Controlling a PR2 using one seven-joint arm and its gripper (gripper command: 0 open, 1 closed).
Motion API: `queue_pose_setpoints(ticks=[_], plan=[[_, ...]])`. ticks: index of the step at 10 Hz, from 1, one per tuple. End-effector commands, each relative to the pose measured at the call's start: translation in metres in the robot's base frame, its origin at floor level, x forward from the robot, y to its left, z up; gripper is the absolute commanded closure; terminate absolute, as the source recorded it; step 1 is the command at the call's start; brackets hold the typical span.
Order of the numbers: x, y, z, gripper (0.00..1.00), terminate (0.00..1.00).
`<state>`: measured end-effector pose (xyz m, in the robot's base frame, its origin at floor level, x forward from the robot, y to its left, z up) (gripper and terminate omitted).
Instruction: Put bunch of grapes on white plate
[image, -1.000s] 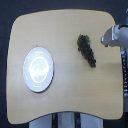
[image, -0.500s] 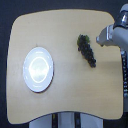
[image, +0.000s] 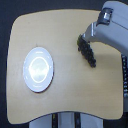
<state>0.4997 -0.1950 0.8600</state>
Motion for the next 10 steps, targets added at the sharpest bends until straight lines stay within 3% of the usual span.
queue_pose_setpoints(ticks=[1,3,10], plan=[[0.026,0.059,-0.049,0.0,0.0],[0.038,0.069,-0.073,0.0,0.0],[0.042,0.045,-0.141,0.0,0.0]])
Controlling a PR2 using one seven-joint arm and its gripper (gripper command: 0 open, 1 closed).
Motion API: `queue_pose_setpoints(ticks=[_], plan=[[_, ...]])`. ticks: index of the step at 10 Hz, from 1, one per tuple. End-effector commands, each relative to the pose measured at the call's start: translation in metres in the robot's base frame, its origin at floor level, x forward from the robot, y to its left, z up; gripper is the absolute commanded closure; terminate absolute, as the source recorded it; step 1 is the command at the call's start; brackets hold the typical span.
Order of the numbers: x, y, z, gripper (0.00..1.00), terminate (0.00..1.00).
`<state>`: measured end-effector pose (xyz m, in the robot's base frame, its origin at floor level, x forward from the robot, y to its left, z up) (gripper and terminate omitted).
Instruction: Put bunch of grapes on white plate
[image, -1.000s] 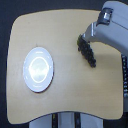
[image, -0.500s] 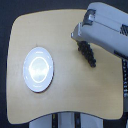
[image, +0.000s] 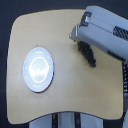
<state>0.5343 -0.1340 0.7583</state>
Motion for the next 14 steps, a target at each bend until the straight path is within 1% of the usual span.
queue_pose_setpoints(ticks=[1,4,6,7,8,14], plan=[[0.003,-0.015,-0.041,0.0,0.0],[0.004,-0.018,-0.052,0.0,0.0],[-0.002,-0.019,-0.049,0.0,0.0],[-0.006,-0.017,-0.042,0.0,0.0],[-0.008,-0.015,-0.039,1.0,0.0],[-0.009,-0.008,-0.036,1.0,0.0]])
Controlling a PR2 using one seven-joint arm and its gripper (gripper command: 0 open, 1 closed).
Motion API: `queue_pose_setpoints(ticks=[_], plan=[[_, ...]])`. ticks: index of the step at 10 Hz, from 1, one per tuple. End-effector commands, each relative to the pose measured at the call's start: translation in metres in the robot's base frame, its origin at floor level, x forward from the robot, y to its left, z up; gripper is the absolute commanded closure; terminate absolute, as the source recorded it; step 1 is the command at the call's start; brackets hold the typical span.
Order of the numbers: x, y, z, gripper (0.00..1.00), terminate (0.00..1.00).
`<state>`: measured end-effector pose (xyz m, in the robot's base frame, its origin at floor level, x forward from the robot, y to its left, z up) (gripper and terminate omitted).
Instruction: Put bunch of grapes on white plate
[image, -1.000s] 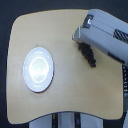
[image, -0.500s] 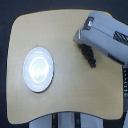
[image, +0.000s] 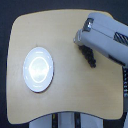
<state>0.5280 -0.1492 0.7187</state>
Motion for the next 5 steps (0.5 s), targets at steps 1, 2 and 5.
queue_pose_setpoints(ticks=[1,2,5], plan=[[-0.0016,0.0069,0.0032,1.0,0.0],[-0.0009,0.007,0.0035,1.0,0.0],[0.0011,0.0059,0.0043,1.0,0.0]])
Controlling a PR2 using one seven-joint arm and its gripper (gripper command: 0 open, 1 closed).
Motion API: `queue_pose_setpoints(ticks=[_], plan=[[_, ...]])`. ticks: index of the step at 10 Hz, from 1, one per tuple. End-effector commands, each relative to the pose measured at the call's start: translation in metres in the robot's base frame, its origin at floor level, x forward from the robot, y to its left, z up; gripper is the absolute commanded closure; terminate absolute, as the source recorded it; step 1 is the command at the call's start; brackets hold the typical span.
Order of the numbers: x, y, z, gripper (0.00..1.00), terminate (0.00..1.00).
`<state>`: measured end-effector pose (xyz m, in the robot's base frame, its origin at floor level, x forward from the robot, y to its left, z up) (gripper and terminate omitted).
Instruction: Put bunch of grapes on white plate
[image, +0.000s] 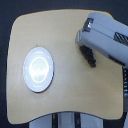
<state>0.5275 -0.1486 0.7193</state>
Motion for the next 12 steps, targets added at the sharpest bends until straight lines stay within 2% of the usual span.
queue_pose_setpoints(ticks=[1,5,8,10,12], plan=[[0.002,0.005,0.004,1.0,0.0],[0.0,0.007,0.008,1.0,0.0],[0.005,0.013,0.024,1.0,0.0],[0.014,0.02,0.048,1.0,0.0],[0.021,0.031,0.092,1.0,0.0]])
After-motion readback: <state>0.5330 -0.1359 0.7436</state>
